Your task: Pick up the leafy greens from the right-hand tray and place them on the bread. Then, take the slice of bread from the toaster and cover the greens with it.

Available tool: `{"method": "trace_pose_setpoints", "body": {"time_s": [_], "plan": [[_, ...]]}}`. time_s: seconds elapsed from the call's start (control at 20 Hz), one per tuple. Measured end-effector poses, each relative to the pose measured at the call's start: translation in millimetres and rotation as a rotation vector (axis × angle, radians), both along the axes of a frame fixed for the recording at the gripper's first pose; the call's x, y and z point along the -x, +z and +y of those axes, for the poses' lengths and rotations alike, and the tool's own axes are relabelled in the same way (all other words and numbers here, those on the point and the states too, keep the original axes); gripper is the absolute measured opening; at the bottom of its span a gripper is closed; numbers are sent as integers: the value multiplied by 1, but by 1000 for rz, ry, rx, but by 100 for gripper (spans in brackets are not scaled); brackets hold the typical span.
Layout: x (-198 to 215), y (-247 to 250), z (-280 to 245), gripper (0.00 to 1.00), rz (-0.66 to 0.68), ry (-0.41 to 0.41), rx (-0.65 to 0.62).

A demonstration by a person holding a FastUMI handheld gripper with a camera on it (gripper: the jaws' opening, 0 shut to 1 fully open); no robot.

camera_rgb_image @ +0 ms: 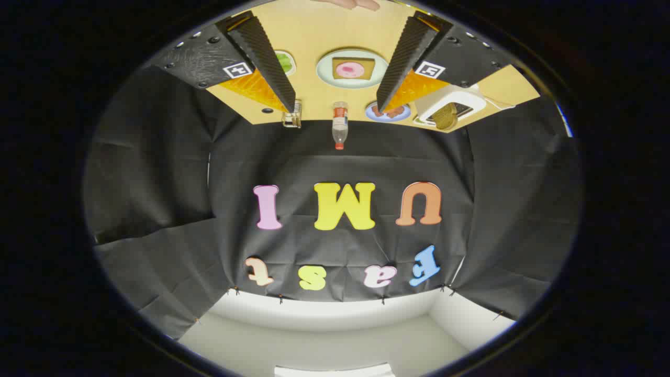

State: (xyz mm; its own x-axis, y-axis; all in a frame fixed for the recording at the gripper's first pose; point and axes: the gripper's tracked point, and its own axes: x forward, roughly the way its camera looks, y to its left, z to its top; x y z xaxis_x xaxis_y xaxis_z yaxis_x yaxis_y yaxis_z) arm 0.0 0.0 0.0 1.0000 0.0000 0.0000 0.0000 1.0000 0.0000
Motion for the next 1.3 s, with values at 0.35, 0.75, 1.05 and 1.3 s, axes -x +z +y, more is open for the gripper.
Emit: {"method": "trace_pose_setpoints", "body": {"time_s": [0.35, 0.75, 1.05, 1.3], "plan": [[1, 4, 16, 96, 6, 60, 11], [-11, 6, 6, 97, 12, 57, 10], [-25, 22, -19, 96, -19, 36, -9], [-50, 17, -57, 96, -3, -6, -12]]}}
